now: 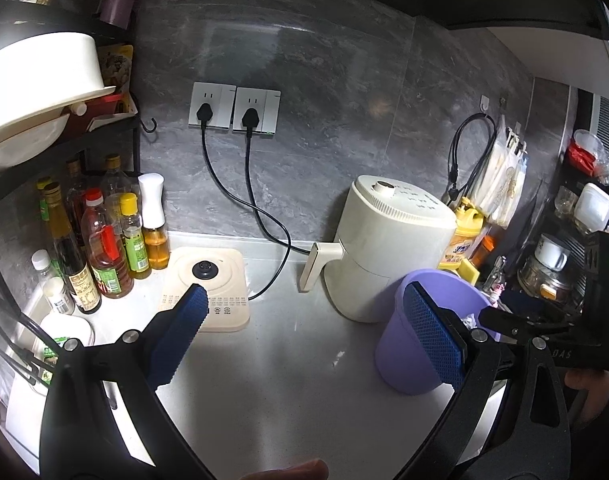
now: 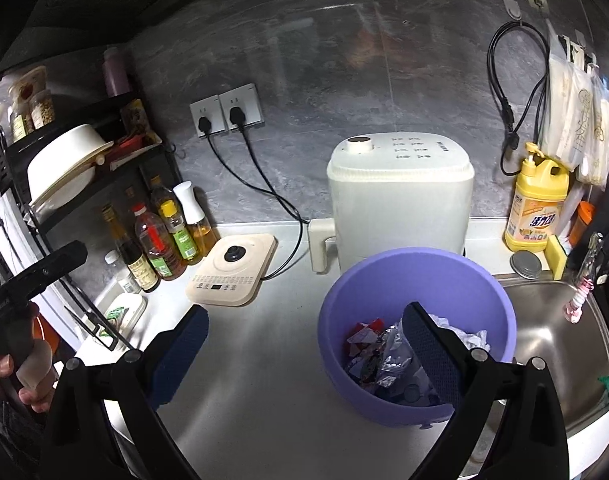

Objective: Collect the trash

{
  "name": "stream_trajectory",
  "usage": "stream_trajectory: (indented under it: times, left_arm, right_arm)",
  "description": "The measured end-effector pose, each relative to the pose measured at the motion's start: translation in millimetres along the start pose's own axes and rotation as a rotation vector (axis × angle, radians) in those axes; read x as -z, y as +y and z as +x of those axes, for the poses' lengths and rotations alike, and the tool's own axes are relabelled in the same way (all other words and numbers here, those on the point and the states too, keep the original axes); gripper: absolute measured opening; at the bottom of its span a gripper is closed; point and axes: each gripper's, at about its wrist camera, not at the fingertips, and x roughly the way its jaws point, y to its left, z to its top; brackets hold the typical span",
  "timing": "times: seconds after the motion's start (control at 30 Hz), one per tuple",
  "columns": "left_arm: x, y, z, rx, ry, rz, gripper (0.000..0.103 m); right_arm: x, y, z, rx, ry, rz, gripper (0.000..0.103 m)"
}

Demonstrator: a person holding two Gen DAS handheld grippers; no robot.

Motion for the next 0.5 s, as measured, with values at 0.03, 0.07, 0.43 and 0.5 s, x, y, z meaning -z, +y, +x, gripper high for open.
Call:
stream_trajectory:
  times: [0.03, 0.07, 0.43, 0.5]
  left_arm:
    - [0.6, -0.4, -0.7, -0.003, 0.0, 0.002, 0.097]
    - [0.8, -0.8, -1.0, -0.005, 0.001, 0.005, 0.097]
    - [7.0, 2.2, -14.6, -0.022, -0.002, 0.0, 0.097]
    - [7.9, 4.2, -18.9, -0.026, -0.011, 0.001, 0.097]
  right_arm:
    - [0.4, 1.5, -0.6, 0.001, 0.0, -0.002, 0.095]
    - [0.5, 2.8, -1.6, 0.002, -0.001, -0.004, 0.095]
    - [5.0, 11.6, -16.4, 0.009, -0.019, -0.014, 0.095]
    - [5.9, 12.1, -18.9, 0.007, -0.021, -0.013, 0.095]
